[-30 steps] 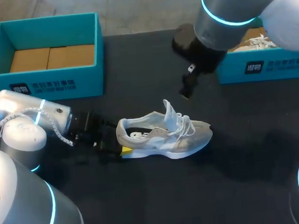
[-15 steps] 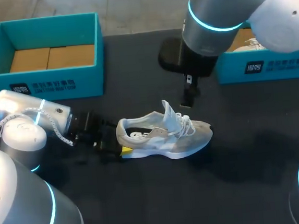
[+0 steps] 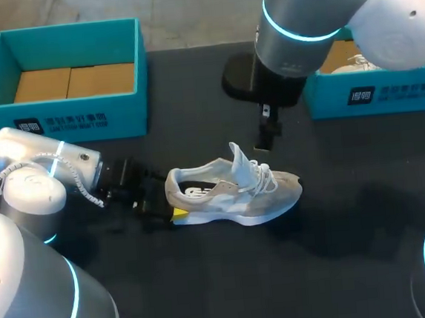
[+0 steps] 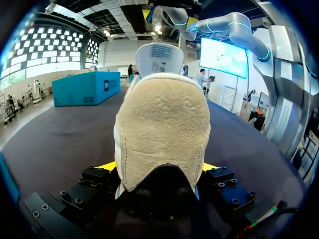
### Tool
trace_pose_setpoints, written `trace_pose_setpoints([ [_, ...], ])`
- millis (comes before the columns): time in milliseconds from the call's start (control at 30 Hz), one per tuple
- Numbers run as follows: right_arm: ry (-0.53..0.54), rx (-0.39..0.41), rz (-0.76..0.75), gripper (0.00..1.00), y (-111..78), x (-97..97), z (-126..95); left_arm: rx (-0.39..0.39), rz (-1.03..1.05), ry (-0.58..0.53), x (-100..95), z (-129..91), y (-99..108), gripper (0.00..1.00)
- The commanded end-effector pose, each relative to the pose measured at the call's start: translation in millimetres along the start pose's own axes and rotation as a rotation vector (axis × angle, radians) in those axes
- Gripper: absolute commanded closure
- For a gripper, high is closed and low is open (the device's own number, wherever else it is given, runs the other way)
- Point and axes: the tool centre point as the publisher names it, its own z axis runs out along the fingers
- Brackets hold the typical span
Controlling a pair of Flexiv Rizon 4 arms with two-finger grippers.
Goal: Take the shoe out of the shoebox, open the shoe tongue, remove and reinsert the insole, then place the shoe into the shoebox
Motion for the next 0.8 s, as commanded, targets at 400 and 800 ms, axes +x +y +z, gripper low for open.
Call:
trace_pose_setpoints([
  [400, 0.035, 0.058, -0.027, 0.11, 84.8, -0.2, 14, -0.001, 0.0, 0.0, -0.1, -1, 2, 1.0],
  [800, 0.03, 0.083, -0.059, 1.0, 118.6, 11.1, 32, -0.001, 0.0, 0.0, -0.1, -1, 2, 1.0],
])
